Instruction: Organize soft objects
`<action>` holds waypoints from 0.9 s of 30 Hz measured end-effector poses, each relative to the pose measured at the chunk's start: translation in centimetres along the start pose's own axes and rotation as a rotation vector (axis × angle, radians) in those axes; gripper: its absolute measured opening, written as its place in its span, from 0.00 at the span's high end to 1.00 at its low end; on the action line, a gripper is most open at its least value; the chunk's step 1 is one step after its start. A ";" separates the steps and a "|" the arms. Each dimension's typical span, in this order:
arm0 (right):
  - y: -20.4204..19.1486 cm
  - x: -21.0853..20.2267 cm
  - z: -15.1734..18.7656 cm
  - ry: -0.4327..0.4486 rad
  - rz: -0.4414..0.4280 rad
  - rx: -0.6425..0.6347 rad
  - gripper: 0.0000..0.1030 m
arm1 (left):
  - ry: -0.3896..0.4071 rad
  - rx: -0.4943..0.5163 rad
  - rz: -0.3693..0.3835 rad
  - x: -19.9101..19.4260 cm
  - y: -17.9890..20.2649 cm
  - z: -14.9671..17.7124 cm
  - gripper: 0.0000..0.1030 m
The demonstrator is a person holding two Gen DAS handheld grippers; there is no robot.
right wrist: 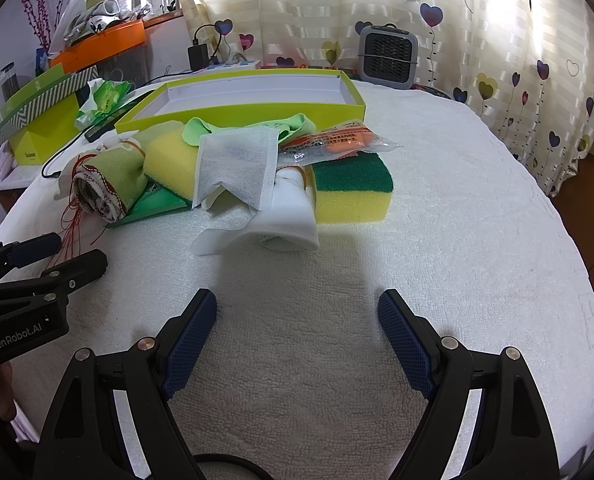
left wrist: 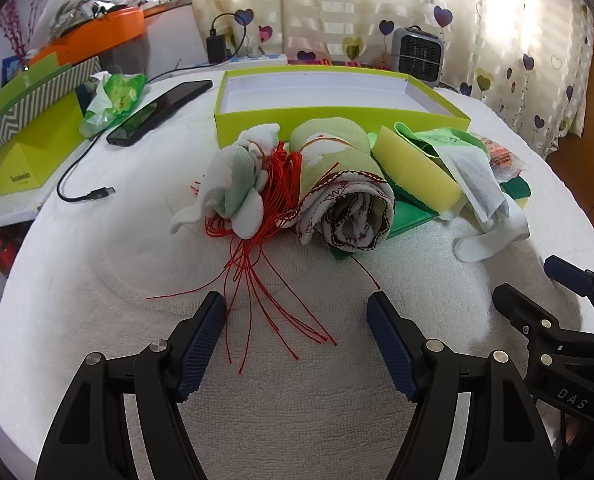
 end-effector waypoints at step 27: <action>0.1 0.1 0.0 0.003 0.000 0.001 0.19 | 0.005 0.001 -0.005 -0.1 0.2 0.1 0.29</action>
Point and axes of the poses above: each gripper's, at about its wrist camera, not at the fingertips, and x roughly the way its jaws point, y to its right, z to its underside, the point moved 5 cm from there along x, roughly the way its jaws point, and after that the axes turned 4 degrees about -x, right-handed, at the moved point
